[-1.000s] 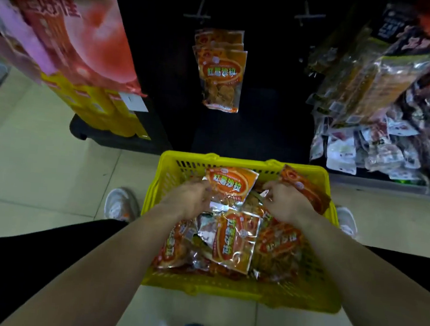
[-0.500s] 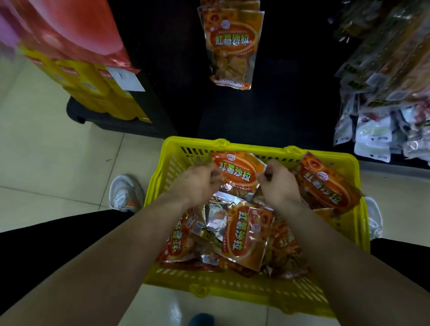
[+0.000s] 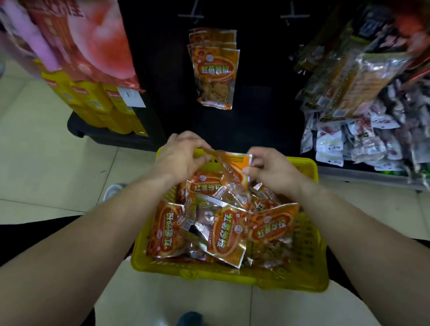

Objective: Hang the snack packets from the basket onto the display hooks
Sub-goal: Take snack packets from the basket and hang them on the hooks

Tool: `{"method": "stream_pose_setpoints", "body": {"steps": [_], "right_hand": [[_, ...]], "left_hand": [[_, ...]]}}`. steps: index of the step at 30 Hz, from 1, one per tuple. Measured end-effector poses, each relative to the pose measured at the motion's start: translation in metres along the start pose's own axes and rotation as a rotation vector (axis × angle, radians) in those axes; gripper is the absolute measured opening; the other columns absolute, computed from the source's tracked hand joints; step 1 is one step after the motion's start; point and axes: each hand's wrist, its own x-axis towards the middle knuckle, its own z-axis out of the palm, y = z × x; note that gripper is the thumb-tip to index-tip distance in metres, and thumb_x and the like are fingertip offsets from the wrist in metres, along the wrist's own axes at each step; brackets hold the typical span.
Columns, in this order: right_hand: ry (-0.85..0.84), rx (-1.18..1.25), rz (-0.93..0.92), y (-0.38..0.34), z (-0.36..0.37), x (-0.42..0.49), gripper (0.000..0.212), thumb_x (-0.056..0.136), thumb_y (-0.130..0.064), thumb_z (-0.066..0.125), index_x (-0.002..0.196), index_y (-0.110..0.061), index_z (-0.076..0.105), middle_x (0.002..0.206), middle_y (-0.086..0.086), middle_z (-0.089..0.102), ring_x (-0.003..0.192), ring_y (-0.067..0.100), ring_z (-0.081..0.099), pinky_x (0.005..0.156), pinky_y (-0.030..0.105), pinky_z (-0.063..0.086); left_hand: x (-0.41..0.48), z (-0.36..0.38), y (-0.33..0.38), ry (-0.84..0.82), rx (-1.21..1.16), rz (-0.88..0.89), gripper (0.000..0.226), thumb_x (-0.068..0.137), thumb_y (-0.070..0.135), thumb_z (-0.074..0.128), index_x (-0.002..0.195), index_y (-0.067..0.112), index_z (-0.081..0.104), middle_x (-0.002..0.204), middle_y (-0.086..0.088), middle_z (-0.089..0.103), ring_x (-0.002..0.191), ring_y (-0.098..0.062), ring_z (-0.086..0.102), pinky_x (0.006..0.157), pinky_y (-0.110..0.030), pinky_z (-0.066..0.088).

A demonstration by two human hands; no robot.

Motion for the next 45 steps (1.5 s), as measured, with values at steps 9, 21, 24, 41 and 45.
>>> {"method": "stream_pose_setpoints", "body": {"steps": [9,21,24,41,45], "right_hand": [[0.104,-0.153,-0.033,-0.023,-0.065,-0.056,0.004,0.091,-0.028,0.069,0.091,-0.026,0.065,0.074,-0.004,0.074,0.069,0.020,0.071,0.067,0.037,0.057],[-0.239,-1.025,0.198,0.075,-0.020,-0.049,0.061,0.092,-0.037,0.058,0.148,-0.040,0.034,0.162,-0.001,0.024,0.145,0.028,0.024,0.116,0.050,0.028],[-0.239,-1.048,0.178,0.068,-0.021,-0.040,0.041,0.090,-0.036,0.061,0.130,-0.041,0.056,0.146,0.000,0.046,0.133,0.027,0.040,0.108,0.046,0.037],[-0.322,-0.883,0.171,0.047,-0.008,-0.047,0.012,0.092,-0.030,0.061,0.091,-0.040,0.054,0.098,-0.011,0.053,0.108,0.018,0.056,0.079,0.028,0.038],[-0.253,-0.789,0.035,-0.009,-0.016,-0.053,0.008,0.092,-0.025,0.062,0.092,-0.032,0.065,0.096,-0.014,0.064,0.100,0.013,0.059,0.086,0.033,0.048]], "left_hand": [[-0.041,-0.063,0.040,-0.021,0.009,0.185,0.009,0.098,0.037,0.055,0.090,0.033,0.054,0.080,0.011,0.068,0.085,-0.020,0.063,0.073,-0.039,0.051],[-0.036,-0.043,0.002,-0.041,0.093,0.089,0.010,0.096,0.047,0.055,0.093,0.037,0.056,0.079,0.004,0.070,0.073,-0.017,0.065,0.063,-0.041,0.054],[-0.030,-0.041,0.003,-0.074,0.074,0.080,0.010,0.097,0.046,0.055,0.092,0.037,0.055,0.084,0.006,0.070,0.079,-0.016,0.065,0.066,-0.041,0.055],[-0.025,-0.047,0.016,-0.067,-0.124,0.044,0.012,0.094,0.039,0.062,0.084,0.033,0.061,0.082,0.013,0.070,0.081,-0.007,0.067,0.073,-0.038,0.057],[-0.032,-0.066,0.028,-0.037,-0.182,0.048,0.011,0.093,0.038,0.065,0.083,0.033,0.064,0.083,0.012,0.071,0.087,-0.007,0.068,0.076,-0.037,0.057]]}}
